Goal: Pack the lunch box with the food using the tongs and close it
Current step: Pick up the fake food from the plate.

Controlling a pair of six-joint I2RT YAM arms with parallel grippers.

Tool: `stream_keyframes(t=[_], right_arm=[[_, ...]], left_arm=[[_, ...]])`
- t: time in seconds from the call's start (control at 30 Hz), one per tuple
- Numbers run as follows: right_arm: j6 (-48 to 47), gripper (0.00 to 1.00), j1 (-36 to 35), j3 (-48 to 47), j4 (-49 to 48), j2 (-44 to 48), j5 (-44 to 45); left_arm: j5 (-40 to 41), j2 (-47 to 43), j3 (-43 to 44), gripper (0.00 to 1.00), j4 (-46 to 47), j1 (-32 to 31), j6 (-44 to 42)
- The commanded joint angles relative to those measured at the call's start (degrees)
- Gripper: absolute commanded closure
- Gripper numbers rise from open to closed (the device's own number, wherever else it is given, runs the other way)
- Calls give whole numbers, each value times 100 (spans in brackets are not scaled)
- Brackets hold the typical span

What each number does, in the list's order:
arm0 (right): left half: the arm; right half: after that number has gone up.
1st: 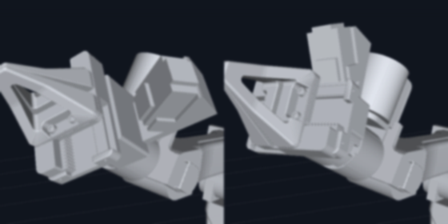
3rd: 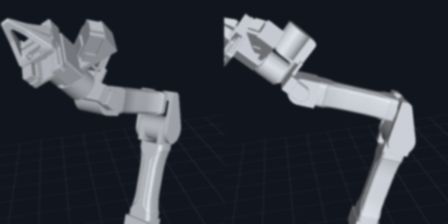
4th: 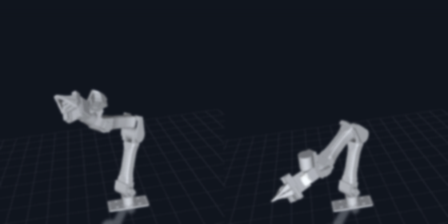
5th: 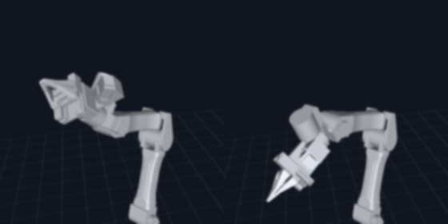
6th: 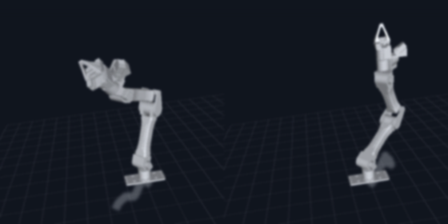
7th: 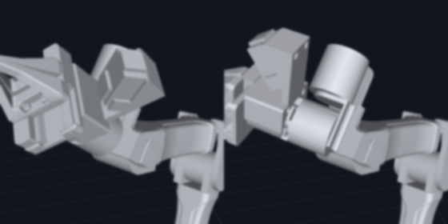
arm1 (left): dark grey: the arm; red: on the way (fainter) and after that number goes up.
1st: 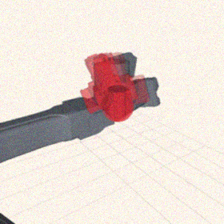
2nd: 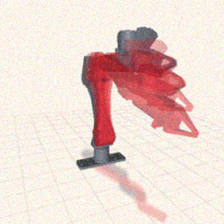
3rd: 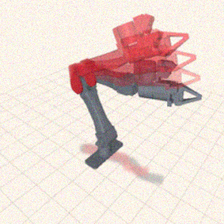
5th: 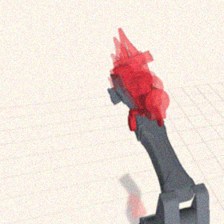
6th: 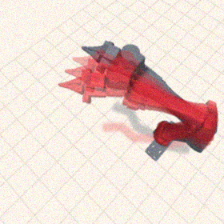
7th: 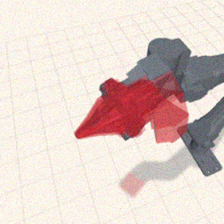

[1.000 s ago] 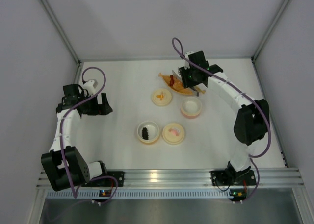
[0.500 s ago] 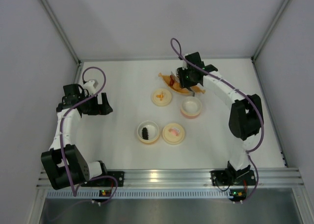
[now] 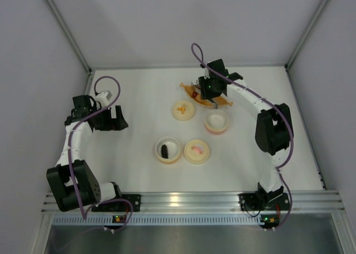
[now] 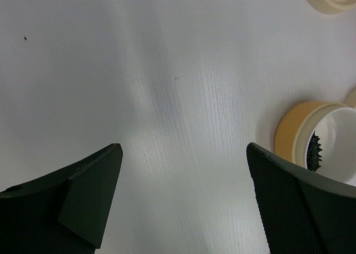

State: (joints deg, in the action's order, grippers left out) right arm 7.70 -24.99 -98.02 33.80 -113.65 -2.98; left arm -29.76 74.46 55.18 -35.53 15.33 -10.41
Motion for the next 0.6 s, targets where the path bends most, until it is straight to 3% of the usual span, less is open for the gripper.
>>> stream_keyframes(t=[0.0,0.33,0.57], right_arm=[[100,63,21,-323,-321,-79,-80],[108,67,21,-341,-339,-158,-79],[135,78,30,-288,-304,-53,-97]], left_arm=[[-100,-1,2,2,283,49,-4],[-65,16,-7,2,283,49,-22],[-39,8,-7,2,266,58,-13]])
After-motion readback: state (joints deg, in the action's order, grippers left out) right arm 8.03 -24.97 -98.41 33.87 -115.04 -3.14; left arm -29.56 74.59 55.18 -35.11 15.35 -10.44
